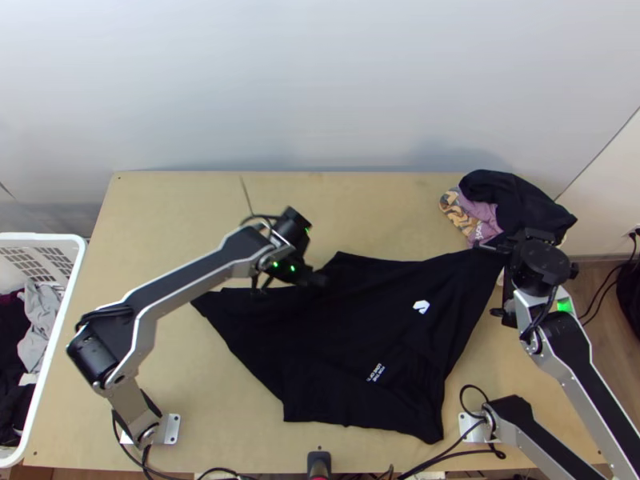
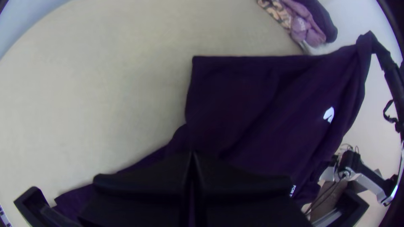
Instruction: Fold the t-shirt
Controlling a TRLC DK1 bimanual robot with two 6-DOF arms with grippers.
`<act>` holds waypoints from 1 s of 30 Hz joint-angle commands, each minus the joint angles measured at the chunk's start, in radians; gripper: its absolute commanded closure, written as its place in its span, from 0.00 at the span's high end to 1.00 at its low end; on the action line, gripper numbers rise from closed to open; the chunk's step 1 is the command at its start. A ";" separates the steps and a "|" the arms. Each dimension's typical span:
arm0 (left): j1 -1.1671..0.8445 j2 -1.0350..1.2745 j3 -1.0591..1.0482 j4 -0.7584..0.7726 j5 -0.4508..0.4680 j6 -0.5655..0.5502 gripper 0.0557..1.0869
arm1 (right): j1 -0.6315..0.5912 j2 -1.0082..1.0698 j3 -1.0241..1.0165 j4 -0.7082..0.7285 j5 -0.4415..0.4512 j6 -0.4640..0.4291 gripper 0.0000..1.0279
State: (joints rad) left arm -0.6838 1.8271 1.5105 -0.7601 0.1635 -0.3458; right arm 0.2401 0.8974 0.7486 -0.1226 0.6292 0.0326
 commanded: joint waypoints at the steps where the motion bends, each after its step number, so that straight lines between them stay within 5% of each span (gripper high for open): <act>1: 0.115 -0.080 0.088 0.010 -0.051 -0.051 0.04 | 0.018 0.014 0.063 -0.017 0.001 -0.022 0.03; 17: 0.576 -0.370 0.375 0.005 -0.214 -0.170 0.04 | 0.133 0.141 0.405 -0.017 0.026 -0.146 0.03; 30: 0.607 -0.638 0.525 -0.015 -0.209 -0.042 0.04 | 0.324 0.117 0.572 0.238 0.119 -0.494 0.03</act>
State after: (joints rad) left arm -0.0891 1.3041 1.9396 -0.7387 -0.0471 -0.4438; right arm 0.4747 1.0344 1.2499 -0.0029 0.7113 -0.3019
